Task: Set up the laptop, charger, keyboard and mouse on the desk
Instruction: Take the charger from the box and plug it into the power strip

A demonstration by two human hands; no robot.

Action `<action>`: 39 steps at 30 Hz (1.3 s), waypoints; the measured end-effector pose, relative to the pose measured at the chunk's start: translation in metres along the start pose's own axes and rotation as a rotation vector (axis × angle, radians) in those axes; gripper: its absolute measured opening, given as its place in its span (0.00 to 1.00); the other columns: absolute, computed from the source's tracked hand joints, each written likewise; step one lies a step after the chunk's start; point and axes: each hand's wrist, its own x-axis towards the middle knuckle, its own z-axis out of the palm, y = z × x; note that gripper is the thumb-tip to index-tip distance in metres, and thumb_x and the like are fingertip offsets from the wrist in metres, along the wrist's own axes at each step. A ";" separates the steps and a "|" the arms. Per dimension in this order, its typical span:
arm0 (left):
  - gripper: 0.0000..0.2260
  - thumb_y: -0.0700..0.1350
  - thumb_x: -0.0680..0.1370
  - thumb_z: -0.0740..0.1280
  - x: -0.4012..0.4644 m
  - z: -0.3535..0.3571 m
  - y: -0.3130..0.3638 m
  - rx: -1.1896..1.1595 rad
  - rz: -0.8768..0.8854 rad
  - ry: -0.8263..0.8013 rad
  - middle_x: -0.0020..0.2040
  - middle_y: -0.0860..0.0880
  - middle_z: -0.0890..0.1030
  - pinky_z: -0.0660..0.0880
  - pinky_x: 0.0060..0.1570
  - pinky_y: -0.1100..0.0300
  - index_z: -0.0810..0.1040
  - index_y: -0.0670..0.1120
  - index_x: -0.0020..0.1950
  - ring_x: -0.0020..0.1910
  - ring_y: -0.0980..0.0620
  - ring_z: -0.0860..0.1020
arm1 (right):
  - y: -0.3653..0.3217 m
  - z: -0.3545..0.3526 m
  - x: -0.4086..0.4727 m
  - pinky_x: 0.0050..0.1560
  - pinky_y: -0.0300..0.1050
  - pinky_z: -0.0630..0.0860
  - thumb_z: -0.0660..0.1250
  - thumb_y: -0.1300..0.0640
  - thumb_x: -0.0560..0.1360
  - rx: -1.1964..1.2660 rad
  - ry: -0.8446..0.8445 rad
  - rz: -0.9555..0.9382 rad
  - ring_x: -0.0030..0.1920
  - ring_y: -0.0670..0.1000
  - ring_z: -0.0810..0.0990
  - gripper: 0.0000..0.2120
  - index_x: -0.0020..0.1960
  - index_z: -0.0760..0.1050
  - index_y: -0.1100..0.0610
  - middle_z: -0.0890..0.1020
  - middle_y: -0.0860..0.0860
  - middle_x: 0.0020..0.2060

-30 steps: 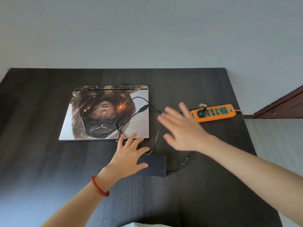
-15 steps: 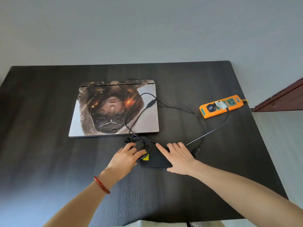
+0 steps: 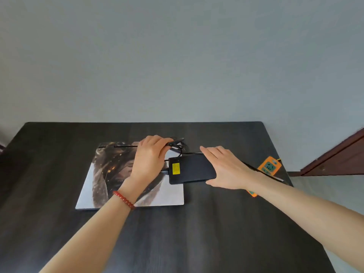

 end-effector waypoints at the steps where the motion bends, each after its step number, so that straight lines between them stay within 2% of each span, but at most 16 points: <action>1: 0.08 0.36 0.75 0.65 0.017 0.000 0.004 -0.028 -0.005 0.024 0.44 0.42 0.82 0.73 0.47 0.48 0.80 0.41 0.53 0.45 0.40 0.77 | 0.010 -0.009 0.007 0.68 0.48 0.61 0.67 0.45 0.70 0.000 0.020 0.023 0.70 0.54 0.59 0.44 0.75 0.45 0.57 0.60 0.51 0.72; 4: 0.08 0.35 0.74 0.66 0.075 0.006 0.018 -0.035 0.034 0.099 0.44 0.41 0.81 0.75 0.43 0.48 0.80 0.39 0.52 0.46 0.39 0.77 | 0.047 -0.033 0.035 0.69 0.47 0.61 0.69 0.47 0.70 0.001 0.111 0.066 0.70 0.54 0.58 0.43 0.75 0.47 0.57 0.60 0.51 0.72; 8: 0.07 0.34 0.74 0.65 0.133 0.032 0.025 -0.020 0.070 0.100 0.44 0.40 0.81 0.75 0.44 0.47 0.79 0.37 0.51 0.46 0.39 0.77 | 0.100 -0.043 0.070 0.69 0.47 0.59 0.70 0.51 0.69 -0.068 0.165 0.104 0.67 0.55 0.61 0.38 0.72 0.54 0.56 0.63 0.52 0.69; 13: 0.09 0.31 0.70 0.69 0.175 0.093 0.026 0.050 0.128 0.002 0.42 0.41 0.81 0.76 0.46 0.48 0.80 0.39 0.49 0.43 0.41 0.78 | 0.170 -0.019 0.102 0.71 0.53 0.57 0.69 0.51 0.71 -0.130 0.017 0.237 0.69 0.59 0.59 0.42 0.75 0.47 0.57 0.59 0.55 0.72; 17: 0.18 0.31 0.57 0.77 0.179 0.153 0.015 0.185 0.241 -0.129 0.35 0.48 0.80 0.78 0.47 0.52 0.81 0.44 0.43 0.36 0.47 0.79 | 0.215 0.017 0.121 0.73 0.54 0.56 0.68 0.48 0.72 -0.067 -0.091 0.282 0.71 0.61 0.57 0.41 0.75 0.46 0.56 0.57 0.55 0.73; 21: 0.22 0.36 0.53 0.80 0.171 0.203 -0.002 0.284 0.273 -0.265 0.39 0.50 0.81 0.78 0.48 0.56 0.82 0.48 0.44 0.41 0.48 0.81 | 0.247 0.060 0.128 0.73 0.55 0.54 0.66 0.49 0.74 -0.013 -0.213 0.284 0.73 0.61 0.51 0.41 0.75 0.44 0.53 0.53 0.54 0.75; 23: 0.22 0.38 0.55 0.80 0.169 0.224 -0.009 0.327 0.296 -0.318 0.47 0.47 0.83 0.77 0.51 0.55 0.81 0.48 0.46 0.50 0.46 0.81 | 0.259 0.080 0.132 0.74 0.55 0.54 0.67 0.49 0.74 0.039 -0.251 0.290 0.74 0.60 0.50 0.41 0.75 0.43 0.53 0.52 0.53 0.75; 25: 0.19 0.42 0.60 0.79 0.165 0.237 -0.013 0.348 0.337 -0.361 0.57 0.45 0.81 0.75 0.57 0.51 0.81 0.49 0.49 0.61 0.43 0.76 | 0.268 0.095 0.134 0.74 0.56 0.54 0.68 0.50 0.73 0.095 -0.258 0.297 0.74 0.59 0.50 0.42 0.75 0.44 0.52 0.53 0.53 0.75; 27: 0.21 0.49 0.65 0.76 0.161 0.246 -0.013 0.377 0.415 -0.417 0.63 0.44 0.77 0.71 0.61 0.49 0.79 0.48 0.56 0.66 0.42 0.71 | 0.275 0.104 0.136 0.74 0.56 0.54 0.69 0.49 0.72 0.109 -0.244 0.292 0.74 0.58 0.52 0.42 0.75 0.44 0.51 0.54 0.53 0.75; 29: 0.26 0.55 0.71 0.70 0.157 0.250 -0.014 0.414 0.474 -0.484 0.69 0.42 0.70 0.63 0.67 0.49 0.72 0.46 0.66 0.71 0.42 0.64 | 0.278 0.109 0.137 0.74 0.56 0.54 0.69 0.48 0.71 0.107 -0.228 0.286 0.74 0.57 0.53 0.43 0.75 0.45 0.51 0.55 0.52 0.75; 31: 0.28 0.55 0.76 0.63 0.154 0.253 -0.015 0.333 0.432 -0.536 0.74 0.42 0.61 0.56 0.71 0.49 0.62 0.44 0.72 0.74 0.44 0.55 | 0.278 0.108 0.137 0.74 0.56 0.52 0.69 0.48 0.71 0.129 -0.242 0.297 0.75 0.55 0.51 0.43 0.75 0.45 0.51 0.54 0.52 0.75; 32: 0.27 0.54 0.77 0.63 0.152 0.251 -0.014 0.259 0.398 -0.548 0.74 0.43 0.61 0.58 0.71 0.49 0.62 0.44 0.72 0.74 0.45 0.55 | 0.276 0.105 0.137 0.74 0.56 0.50 0.67 0.47 0.72 0.163 -0.244 0.306 0.75 0.54 0.49 0.42 0.75 0.44 0.51 0.53 0.51 0.76; 34: 0.22 0.49 0.76 0.65 0.148 0.243 -0.008 0.150 0.398 -0.476 0.71 0.44 0.68 0.67 0.66 0.50 0.69 0.44 0.68 0.72 0.45 0.61 | 0.268 0.094 0.128 0.74 0.56 0.48 0.63 0.46 0.75 0.243 -0.199 0.309 0.76 0.52 0.47 0.37 0.75 0.45 0.50 0.51 0.49 0.76; 35: 0.20 0.48 0.76 0.65 0.147 0.237 -0.004 0.108 0.412 -0.436 0.69 0.44 0.71 0.68 0.64 0.50 0.71 0.44 0.66 0.71 0.45 0.64 | 0.263 0.086 0.120 0.74 0.55 0.47 0.61 0.45 0.76 0.278 -0.152 0.294 0.76 0.51 0.48 0.34 0.75 0.47 0.49 0.52 0.49 0.76; 37: 0.17 0.46 0.76 0.63 0.142 0.225 0.002 0.031 0.401 -0.357 0.66 0.45 0.74 0.67 0.65 0.48 0.74 0.44 0.64 0.69 0.45 0.67 | 0.249 0.072 0.094 0.73 0.50 0.50 0.59 0.46 0.77 0.370 -0.036 0.269 0.74 0.48 0.54 0.27 0.74 0.55 0.46 0.58 0.47 0.75; 39: 0.17 0.47 0.77 0.59 0.130 0.214 0.006 -0.041 0.307 -0.285 0.63 0.44 0.76 0.67 0.65 0.46 0.75 0.42 0.63 0.68 0.43 0.69 | 0.234 0.067 0.059 0.70 0.42 0.53 0.58 0.46 0.77 0.452 0.046 0.255 0.71 0.45 0.60 0.23 0.71 0.61 0.45 0.65 0.46 0.72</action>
